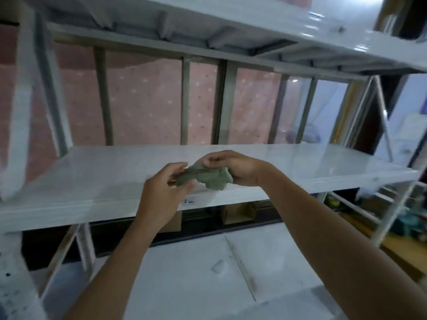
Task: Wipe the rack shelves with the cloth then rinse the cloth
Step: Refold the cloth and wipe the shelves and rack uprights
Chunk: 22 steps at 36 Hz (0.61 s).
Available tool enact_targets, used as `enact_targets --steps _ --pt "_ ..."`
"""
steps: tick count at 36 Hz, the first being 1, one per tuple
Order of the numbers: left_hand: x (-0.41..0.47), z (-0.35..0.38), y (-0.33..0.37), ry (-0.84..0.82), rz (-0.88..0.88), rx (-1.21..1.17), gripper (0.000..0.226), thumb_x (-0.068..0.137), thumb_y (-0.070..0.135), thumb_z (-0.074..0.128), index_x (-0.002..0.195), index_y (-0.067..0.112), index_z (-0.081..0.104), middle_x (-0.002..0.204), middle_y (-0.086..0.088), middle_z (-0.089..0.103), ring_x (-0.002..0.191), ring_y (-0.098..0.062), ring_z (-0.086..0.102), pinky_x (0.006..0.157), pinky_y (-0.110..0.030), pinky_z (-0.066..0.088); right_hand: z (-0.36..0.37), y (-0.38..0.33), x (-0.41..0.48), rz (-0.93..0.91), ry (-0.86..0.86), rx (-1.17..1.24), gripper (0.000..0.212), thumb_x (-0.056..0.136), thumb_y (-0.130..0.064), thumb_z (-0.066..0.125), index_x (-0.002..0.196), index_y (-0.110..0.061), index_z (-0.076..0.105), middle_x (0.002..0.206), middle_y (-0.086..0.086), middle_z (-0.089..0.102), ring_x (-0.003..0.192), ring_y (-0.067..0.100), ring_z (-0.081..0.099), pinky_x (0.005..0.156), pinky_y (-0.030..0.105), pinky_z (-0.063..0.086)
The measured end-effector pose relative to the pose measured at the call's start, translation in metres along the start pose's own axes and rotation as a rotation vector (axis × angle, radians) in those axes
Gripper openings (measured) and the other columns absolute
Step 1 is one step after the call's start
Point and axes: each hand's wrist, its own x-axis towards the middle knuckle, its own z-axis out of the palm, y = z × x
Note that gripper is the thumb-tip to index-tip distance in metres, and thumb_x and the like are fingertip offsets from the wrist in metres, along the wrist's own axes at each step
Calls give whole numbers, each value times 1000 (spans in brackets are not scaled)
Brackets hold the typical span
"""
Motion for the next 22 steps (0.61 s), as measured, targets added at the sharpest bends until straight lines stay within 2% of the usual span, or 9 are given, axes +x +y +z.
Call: enact_targets --steps 2,4,7,10,12,14,17,20,22 --pt "-4 41 13 -42 37 28 35 84 21 82 116 23 70 105 15 70 94 16 61 75 -6 50 -29 11 -40 9 8 -7 34 102 -21 53 128 -1 61 120 20 64 105 32 59 96 47 47" --pt "-8 84 29 -106 72 63 36 82 24 84 116 22 72 107 12 72 97 12 62 76 -2 46 -59 23 -81 21 35 2 35 100 -21 54 127 1 61 124 25 61 107 35 59 100 52 45" --pt "-20 149 61 -187 134 82 35 81 23 85 114 22 74 104 13 73 94 6 63 75 -2 44 -101 39 -145 44 105 1 37 101 -19 53 128 5 57 124 27 60 107 33 60 95 44 50" --pt "-32 209 94 -197 189 69 20 81 20 84 100 22 78 94 13 74 89 2 65 77 -14 50 -141 57 -208 81 190 29 40 100 -21 54 129 6 56 129 29 59 111 36 58 102 49 45" --pt "-38 248 114 -208 165 14 11 81 21 84 90 23 78 87 14 75 84 -1 66 75 -17 51 -166 69 -248 84 257 80 43 99 -24 55 129 7 56 134 29 55 116 38 57 110 54 39" --pt "-44 286 133 -228 133 -27 6 81 23 82 85 25 78 82 15 74 81 -1 65 69 -16 49 -186 79 -287 80 318 122 42 102 -27 51 129 5 57 135 28 55 117 37 57 112 54 37" --pt "-49 338 156 -255 93 -77 4 82 23 80 82 23 77 76 13 74 75 -2 65 67 -24 51 -214 88 -342 75 377 181 48 104 -40 42 128 -3 59 133 22 58 118 31 59 106 42 47" --pt "-49 384 174 -293 70 -123 6 81 26 81 78 24 77 73 12 74 70 -4 66 68 -33 54 -243 102 -387 69 421 173 66 95 -58 48 137 -8 54 140 18 54 129 31 54 110 44 42" --pt "-47 411 184 -320 51 -140 7 81 27 80 75 24 76 72 11 73 72 -10 68 69 -34 55 -259 114 -414 38 435 180 72 91 -58 55 141 -7 49 141 20 52 131 34 51 111 47 41"
